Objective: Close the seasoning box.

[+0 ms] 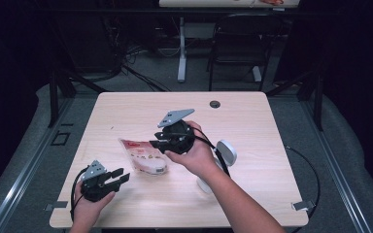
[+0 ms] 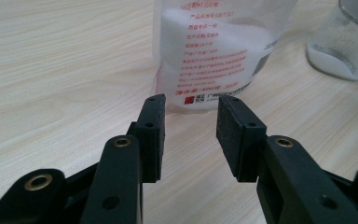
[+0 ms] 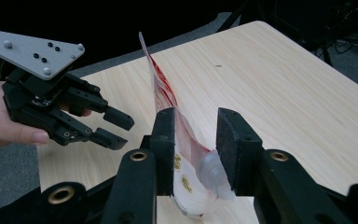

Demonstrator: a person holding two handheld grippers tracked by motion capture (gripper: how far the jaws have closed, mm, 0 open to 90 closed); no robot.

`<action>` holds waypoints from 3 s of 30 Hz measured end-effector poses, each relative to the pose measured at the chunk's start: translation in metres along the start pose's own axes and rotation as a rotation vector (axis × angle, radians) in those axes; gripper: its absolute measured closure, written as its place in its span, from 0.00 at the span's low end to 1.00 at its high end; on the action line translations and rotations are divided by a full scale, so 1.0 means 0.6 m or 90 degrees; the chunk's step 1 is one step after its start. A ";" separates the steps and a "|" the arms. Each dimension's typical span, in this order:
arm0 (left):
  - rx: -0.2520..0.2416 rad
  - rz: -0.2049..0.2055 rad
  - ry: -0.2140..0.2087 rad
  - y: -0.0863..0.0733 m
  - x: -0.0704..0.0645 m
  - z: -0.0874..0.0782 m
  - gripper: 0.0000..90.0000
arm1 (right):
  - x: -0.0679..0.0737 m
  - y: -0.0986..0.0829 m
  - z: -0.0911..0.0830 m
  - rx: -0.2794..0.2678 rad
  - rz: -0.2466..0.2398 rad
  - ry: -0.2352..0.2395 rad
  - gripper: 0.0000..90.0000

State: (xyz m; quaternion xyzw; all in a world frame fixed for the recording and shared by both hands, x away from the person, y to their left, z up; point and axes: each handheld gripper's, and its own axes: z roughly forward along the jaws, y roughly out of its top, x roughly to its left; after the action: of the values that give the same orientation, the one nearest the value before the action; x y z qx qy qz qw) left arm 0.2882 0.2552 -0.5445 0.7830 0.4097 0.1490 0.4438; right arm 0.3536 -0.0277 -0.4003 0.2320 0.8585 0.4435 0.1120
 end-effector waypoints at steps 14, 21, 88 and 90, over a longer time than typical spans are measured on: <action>0.000 -0.001 -0.003 0.000 0.001 0.000 0.69 | 0.006 0.006 0.043 0.034 -0.016 0.003 0.78; -0.001 -0.002 -0.002 0.000 0.001 0.000 0.69 | 0.007 0.010 0.051 0.046 -0.023 0.006 0.85; 0.013 0.088 -0.070 0.018 -0.063 0.050 0.59 | 0.017 -0.043 -0.041 0.077 -0.093 0.093 0.99; 0.021 0.093 -0.074 0.018 -0.062 0.057 0.58 | 0.018 -0.043 -0.041 0.077 -0.092 0.093 0.98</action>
State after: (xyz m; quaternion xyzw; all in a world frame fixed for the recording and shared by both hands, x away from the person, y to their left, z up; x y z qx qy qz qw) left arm 0.2912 0.2039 -0.5501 0.8250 0.3276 0.1286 0.4421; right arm 0.3271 -0.0525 -0.4070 0.1428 0.9041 0.3973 0.0667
